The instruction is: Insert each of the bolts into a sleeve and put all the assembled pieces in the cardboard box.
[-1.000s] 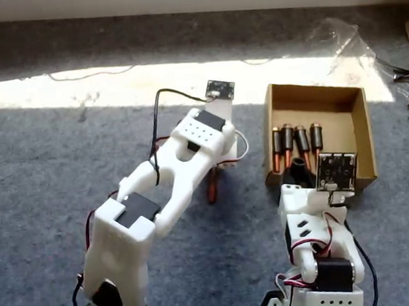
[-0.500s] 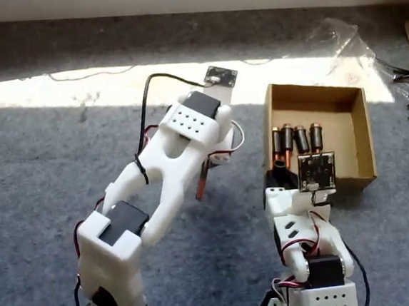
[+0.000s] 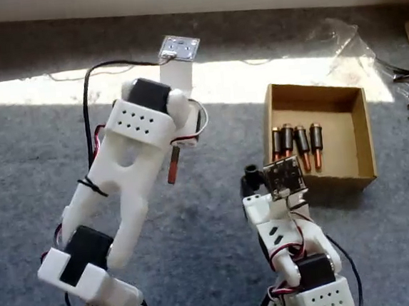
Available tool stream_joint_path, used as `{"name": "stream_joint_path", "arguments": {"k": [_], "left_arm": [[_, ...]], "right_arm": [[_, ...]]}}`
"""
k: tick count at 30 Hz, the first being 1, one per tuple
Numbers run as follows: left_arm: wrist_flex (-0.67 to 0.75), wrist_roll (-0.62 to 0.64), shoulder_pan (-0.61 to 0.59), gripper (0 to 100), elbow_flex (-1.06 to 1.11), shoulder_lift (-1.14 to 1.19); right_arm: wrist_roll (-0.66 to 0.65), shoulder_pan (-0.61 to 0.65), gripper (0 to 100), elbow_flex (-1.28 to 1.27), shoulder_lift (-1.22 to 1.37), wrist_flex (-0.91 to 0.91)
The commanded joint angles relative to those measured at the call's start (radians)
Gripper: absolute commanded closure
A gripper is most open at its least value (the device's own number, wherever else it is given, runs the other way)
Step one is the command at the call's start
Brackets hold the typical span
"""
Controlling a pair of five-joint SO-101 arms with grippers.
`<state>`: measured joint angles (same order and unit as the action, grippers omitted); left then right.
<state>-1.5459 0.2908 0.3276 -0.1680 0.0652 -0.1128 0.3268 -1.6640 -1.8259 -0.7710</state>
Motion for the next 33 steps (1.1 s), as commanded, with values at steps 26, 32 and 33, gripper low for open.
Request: {"name": "stream_joint_path", "arguments": {"k": [26,32,33], "left_arm": [[0.546,-0.008,-0.11,100,0.723,-0.86],[0.75,-0.106,-0.107,100,0.888,-1.024],[0.775,-0.124,-0.105,100,0.906,-1.049]], "right_arm": [[-0.008,0.269,99.5,-0.133,-0.01,0.414],[-0.008,0.269,99.5,-0.133,-0.001,0.41],[-0.008,0.269,99.5,-0.133,-0.001,0.41]]}}
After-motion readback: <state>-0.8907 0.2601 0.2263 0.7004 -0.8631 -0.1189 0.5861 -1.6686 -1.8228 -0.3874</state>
